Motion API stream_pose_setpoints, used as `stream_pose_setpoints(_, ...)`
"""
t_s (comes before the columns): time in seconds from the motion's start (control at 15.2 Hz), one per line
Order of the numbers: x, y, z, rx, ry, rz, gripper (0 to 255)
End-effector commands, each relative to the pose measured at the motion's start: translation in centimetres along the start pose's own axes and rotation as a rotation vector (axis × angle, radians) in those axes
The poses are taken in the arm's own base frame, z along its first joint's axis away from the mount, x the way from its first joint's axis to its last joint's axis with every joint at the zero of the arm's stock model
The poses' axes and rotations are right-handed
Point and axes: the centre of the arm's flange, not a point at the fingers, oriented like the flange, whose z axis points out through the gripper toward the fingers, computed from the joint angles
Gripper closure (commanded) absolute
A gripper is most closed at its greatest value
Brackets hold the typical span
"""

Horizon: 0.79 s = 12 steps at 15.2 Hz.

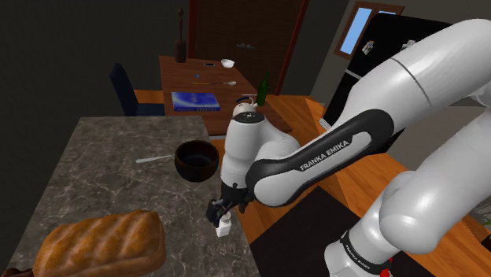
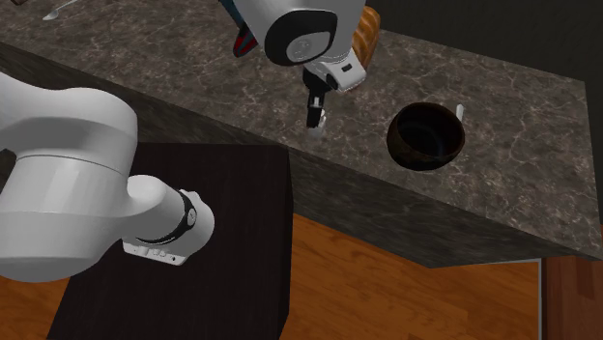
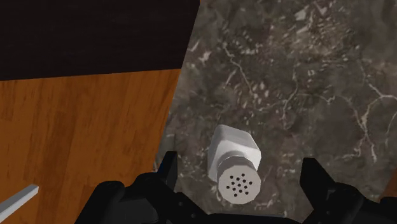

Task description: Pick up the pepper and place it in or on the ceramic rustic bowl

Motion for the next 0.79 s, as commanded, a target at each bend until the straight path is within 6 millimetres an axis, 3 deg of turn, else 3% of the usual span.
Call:
stream_pose_setpoints(0.0,0.1,-0.2,1.3,0.001,-0.001,0.001,0)
stream_pose_setpoints(0.33,0.1,-0.2,3.7,0.001,-0.001,0.001,0)
stream_pose_setpoints(0.73,0.1,-0.2,3.7,0.001,-0.001,0.001,0)
